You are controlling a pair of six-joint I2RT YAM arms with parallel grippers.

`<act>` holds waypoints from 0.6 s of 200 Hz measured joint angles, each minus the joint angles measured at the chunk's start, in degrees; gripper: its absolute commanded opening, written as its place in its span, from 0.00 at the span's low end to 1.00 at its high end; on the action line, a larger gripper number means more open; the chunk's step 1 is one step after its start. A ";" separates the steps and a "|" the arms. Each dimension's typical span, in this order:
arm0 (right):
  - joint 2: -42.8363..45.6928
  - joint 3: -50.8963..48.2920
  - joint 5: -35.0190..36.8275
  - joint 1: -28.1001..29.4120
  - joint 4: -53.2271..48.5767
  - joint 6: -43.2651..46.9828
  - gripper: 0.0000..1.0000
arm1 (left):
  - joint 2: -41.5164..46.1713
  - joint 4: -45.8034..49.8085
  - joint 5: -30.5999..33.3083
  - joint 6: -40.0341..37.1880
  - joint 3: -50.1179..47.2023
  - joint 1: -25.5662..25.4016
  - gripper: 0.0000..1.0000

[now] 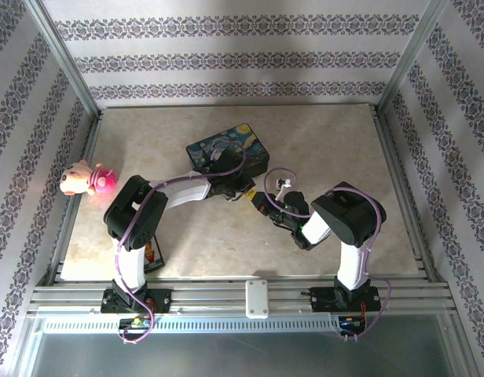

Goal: Unlock the padlock with the key

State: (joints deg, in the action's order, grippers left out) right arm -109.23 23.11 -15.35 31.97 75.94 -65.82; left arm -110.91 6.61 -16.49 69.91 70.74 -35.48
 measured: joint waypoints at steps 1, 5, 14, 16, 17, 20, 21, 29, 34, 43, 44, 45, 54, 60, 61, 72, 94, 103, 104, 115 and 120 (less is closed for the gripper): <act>0.00 0.00 0.00 0.00 -0.02 0.00 0.00 | 0.00 0.00 0.00 0.00 0.00 0.00 0.06; 0.00 0.02 0.00 -0.02 -0.07 0.00 0.00 | 0.00 0.00 0.00 0.00 0.00 0.00 0.06; 0.00 0.02 -0.11 -0.11 -0.09 -0.02 0.00 | 0.00 -0.02 0.00 0.00 0.00 0.00 0.06; 0.00 0.02 -0.15 -0.13 -0.09 0.00 0.00 | 0.00 -0.02 0.00 0.00 0.00 0.00 0.06; 0.00 0.02 -0.17 -0.15 -0.09 0.00 0.00 | 0.00 -0.02 0.00 0.00 0.00 0.00 0.06; 0.00 0.02 -0.22 -0.22 -0.09 0.00 0.00 | 0.00 -0.04 0.00 0.02 0.00 0.00 0.06; 0.00 0.02 -0.31 -0.24 -0.09 -0.02 0.00 | 0.00 -0.04 0.00 0.02 0.00 0.00 0.06; 0.00 0.02 -0.46 -0.33 -0.09 0.00 0.03 | 0.00 -0.07 0.00 0.02 0.00 0.00 0.06; 0.00 0.02 -0.55 -0.35 -0.11 -0.02 0.05 | 0.00 -0.07 0.00 0.02 0.00 0.00 0.06; 0.00 0.02 -0.59 -0.37 -0.11 -0.04 0.08 | 0.00 -0.07 0.00 0.04 0.00 0.00 0.06; 0.00 0.02 -0.59 -0.37 -0.11 -0.02 0.09 | 0.00 -0.07 0.00 0.04 0.00 0.00 0.06; 0.00 0.02 -0.59 -0.37 -0.13 0.00 0.09 | 0.00 -0.07 0.00 0.04 0.00 0.00 0.06; 0.00 0.02 -0.57 -0.37 -0.24 0.04 0.12 | 0.00 -0.09 -0.04 0.09 0.00 0.00 0.06; 0.00 0.02 -0.57 -0.37 -0.28 0.02 0.14 | 0.00 -0.24 -0.04 0.22 -0.07 0.00 0.06; 0.00 0.02 -0.55 -0.37 -0.28 0.02 0.15 | 0.00 -0.26 -0.04 0.24 -0.11 0.00 0.06; 0.00 0.00 -0.42 -0.46 -0.42 0.04 0.17 | 0.04 -1.05 -0.04 0.48 -0.55 0.00 0.06; 0.00 -0.26 -0.33 -0.79 -0.70 0.17 0.22 | 0.24 -2.01 -0.09 0.72 -1.07 0.00 0.06; 0.00 -0.44 -0.28 -0.87 -0.70 0.15 0.22 | 0.28 -2.05 -0.11 0.81 -1.14 0.00 0.06; 0.00 -0.44 -0.26 -0.87 -0.68 0.15 0.22 | 0.28 -2.05 -0.11 0.81 -1.16 0.00 0.06; 0.00 -0.57 -0.26 -1.01 -0.50 0.17 0.22 | 0.28 -2.14 -0.13 0.90 -1.16 0.00 0.06; 0.00 -0.66 -0.26 -1.03 -0.37 0.15 0.22 | 0.28 -2.14 -0.13 0.90 -1.16 0.00 0.06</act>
State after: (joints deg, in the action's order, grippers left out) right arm -109.23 22.46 -15.62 30.94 75.57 -65.67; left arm -110.63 4.47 -16.62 70.81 69.58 -35.48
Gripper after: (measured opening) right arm 0.223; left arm 0.283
